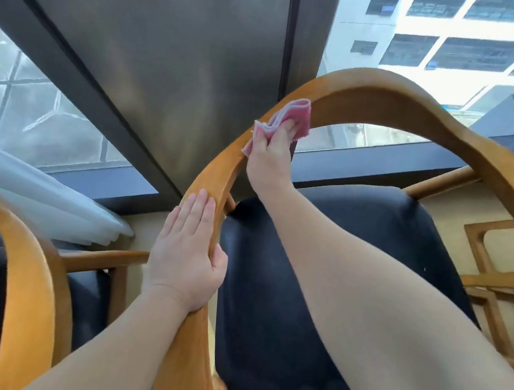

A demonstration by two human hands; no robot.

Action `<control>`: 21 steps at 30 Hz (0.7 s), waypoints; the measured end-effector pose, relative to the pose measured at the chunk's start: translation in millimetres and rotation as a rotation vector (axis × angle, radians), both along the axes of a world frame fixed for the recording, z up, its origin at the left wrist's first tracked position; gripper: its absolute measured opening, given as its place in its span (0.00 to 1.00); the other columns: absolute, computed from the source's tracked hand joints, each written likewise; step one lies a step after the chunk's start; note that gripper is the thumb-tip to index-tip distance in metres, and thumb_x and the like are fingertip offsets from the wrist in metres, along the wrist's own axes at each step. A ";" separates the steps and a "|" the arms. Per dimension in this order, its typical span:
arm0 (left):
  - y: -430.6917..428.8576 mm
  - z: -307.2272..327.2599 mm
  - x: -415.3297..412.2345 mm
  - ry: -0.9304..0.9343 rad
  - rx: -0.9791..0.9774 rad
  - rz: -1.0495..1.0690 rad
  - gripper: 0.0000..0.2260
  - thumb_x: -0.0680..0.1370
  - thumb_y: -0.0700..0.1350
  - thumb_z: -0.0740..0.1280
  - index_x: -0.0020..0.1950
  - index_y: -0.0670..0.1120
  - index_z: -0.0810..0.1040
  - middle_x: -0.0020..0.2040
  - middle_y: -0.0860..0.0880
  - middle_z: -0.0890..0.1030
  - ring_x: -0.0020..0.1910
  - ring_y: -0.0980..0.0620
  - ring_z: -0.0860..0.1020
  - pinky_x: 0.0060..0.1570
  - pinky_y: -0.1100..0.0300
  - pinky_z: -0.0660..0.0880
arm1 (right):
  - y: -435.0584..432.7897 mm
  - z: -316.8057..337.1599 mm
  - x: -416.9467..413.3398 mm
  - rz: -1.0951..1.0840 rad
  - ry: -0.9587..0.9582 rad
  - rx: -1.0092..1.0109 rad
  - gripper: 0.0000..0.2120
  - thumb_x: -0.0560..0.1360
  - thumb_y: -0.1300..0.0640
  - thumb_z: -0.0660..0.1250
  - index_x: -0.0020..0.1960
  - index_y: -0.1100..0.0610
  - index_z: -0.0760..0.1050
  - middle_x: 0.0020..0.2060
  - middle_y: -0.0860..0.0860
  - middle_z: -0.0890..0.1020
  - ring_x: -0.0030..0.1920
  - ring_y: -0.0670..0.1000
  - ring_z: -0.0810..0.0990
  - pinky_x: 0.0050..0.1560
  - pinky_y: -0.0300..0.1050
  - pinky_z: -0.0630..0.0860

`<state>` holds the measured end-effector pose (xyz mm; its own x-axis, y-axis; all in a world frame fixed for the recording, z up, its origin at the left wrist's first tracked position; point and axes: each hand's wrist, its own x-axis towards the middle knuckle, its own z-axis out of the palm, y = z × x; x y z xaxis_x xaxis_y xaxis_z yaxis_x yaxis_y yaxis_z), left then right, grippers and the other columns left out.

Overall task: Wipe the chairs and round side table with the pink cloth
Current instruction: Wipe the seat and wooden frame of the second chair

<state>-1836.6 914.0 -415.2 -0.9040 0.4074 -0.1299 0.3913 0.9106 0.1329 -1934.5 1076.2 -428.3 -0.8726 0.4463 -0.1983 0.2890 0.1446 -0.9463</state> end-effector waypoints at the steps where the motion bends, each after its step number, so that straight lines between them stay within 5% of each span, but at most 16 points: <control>1: 0.4 0.6 -0.2 0.000 0.005 0.004 0.29 0.80 0.55 0.49 0.78 0.50 0.42 0.78 0.52 0.40 0.75 0.55 0.37 0.71 0.59 0.36 | -6.3 -4.6 -2.8 -0.005 -0.003 -0.007 0.34 0.83 0.47 0.53 0.79 0.55 0.37 0.79 0.53 0.50 0.77 0.55 0.57 0.74 0.51 0.62; 8: -0.2 -0.7 0.5 0.008 0.008 0.005 0.30 0.77 0.56 0.46 0.78 0.50 0.44 0.78 0.52 0.42 0.74 0.56 0.38 0.71 0.58 0.37 | 25.9 4.8 -28.4 -0.142 0.033 -0.049 0.37 0.84 0.50 0.52 0.75 0.59 0.26 0.75 0.54 0.29 0.77 0.54 0.33 0.78 0.55 0.47; 11: 0.3 -1.5 0.3 0.000 0.001 0.006 0.29 0.78 0.56 0.47 0.78 0.50 0.43 0.78 0.52 0.42 0.75 0.55 0.38 0.72 0.57 0.39 | 75.3 15.6 -33.6 -0.309 0.036 -0.086 0.36 0.84 0.50 0.51 0.75 0.61 0.27 0.75 0.57 0.28 0.77 0.55 0.34 0.78 0.55 0.45; 15: 0.9 -1.2 0.7 -0.004 0.002 0.013 0.29 0.79 0.56 0.48 0.78 0.51 0.42 0.77 0.53 0.41 0.74 0.55 0.37 0.72 0.57 0.39 | 130.1 15.1 -37.1 -0.503 0.042 -0.124 0.39 0.82 0.47 0.51 0.75 0.62 0.27 0.75 0.58 0.30 0.78 0.60 0.40 0.75 0.59 0.58; 18: 0.2 -1.9 1.0 -0.003 -0.002 0.010 0.30 0.77 0.56 0.46 0.77 0.51 0.42 0.77 0.53 0.41 0.74 0.55 0.38 0.72 0.57 0.39 | 138.3 11.9 -32.2 -0.526 0.040 -0.103 0.36 0.84 0.49 0.51 0.76 0.62 0.29 0.76 0.58 0.31 0.78 0.58 0.38 0.75 0.46 0.54; 21: -1.0 -4.8 0.4 0.005 0.003 0.010 0.30 0.77 0.56 0.47 0.77 0.50 0.44 0.75 0.54 0.40 0.74 0.55 0.39 0.72 0.56 0.40 | 153.0 1.6 -27.2 -0.589 0.034 -0.072 0.36 0.84 0.48 0.51 0.76 0.62 0.29 0.75 0.59 0.29 0.77 0.59 0.35 0.77 0.53 0.48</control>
